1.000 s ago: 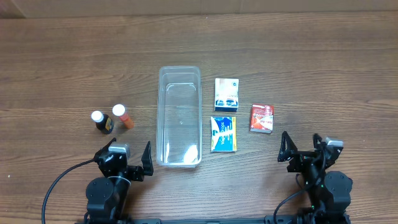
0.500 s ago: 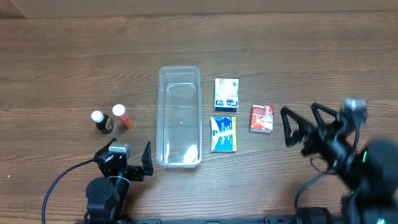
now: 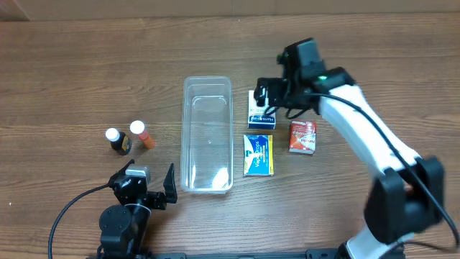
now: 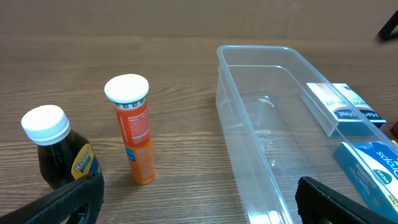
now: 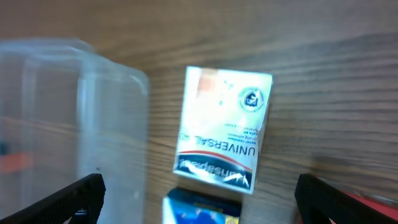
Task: Pack container
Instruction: 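Grasp the white Hansaplast box with the right gripper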
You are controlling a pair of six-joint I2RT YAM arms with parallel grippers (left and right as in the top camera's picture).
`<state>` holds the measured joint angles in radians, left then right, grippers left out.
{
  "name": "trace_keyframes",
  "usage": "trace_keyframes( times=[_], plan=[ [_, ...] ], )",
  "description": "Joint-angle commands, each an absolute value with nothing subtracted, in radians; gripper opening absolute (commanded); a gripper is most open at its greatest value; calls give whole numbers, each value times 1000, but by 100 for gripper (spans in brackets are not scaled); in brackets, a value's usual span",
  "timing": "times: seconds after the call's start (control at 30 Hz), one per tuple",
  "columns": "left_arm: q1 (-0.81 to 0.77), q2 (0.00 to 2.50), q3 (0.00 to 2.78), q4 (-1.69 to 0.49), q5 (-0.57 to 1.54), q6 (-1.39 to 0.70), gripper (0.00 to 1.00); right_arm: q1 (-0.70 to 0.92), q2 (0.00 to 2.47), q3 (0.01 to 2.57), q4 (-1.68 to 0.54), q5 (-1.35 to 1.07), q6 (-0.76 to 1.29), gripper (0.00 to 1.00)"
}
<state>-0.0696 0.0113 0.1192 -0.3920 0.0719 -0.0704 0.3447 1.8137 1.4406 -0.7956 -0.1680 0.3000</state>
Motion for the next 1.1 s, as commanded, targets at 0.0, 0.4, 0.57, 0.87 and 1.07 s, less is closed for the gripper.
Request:
trace_keyframes(
  times=[0.0, 0.4, 0.57, 0.87, 1.07],
  plan=[
    [-63, 6, 115, -388, 79, -51, 100, 376, 1923, 1475, -766, -39, 369, 100],
    [-63, 6, 115, -388, 79, -51, 100, 405, 2126, 1475, -753, 53, 422, 95],
    [-63, 6, 115, -388, 79, -51, 100, 394, 2090, 1512, -816, 158, 412, 100],
    [-63, 6, 115, -388, 79, -51, 100, 389, 2103, 1584, -854, 89, 374, 95],
    [-63, 6, 115, -388, 79, -51, 100, 385, 2120, 1502, -813, 94, 397, 81]
  ],
)
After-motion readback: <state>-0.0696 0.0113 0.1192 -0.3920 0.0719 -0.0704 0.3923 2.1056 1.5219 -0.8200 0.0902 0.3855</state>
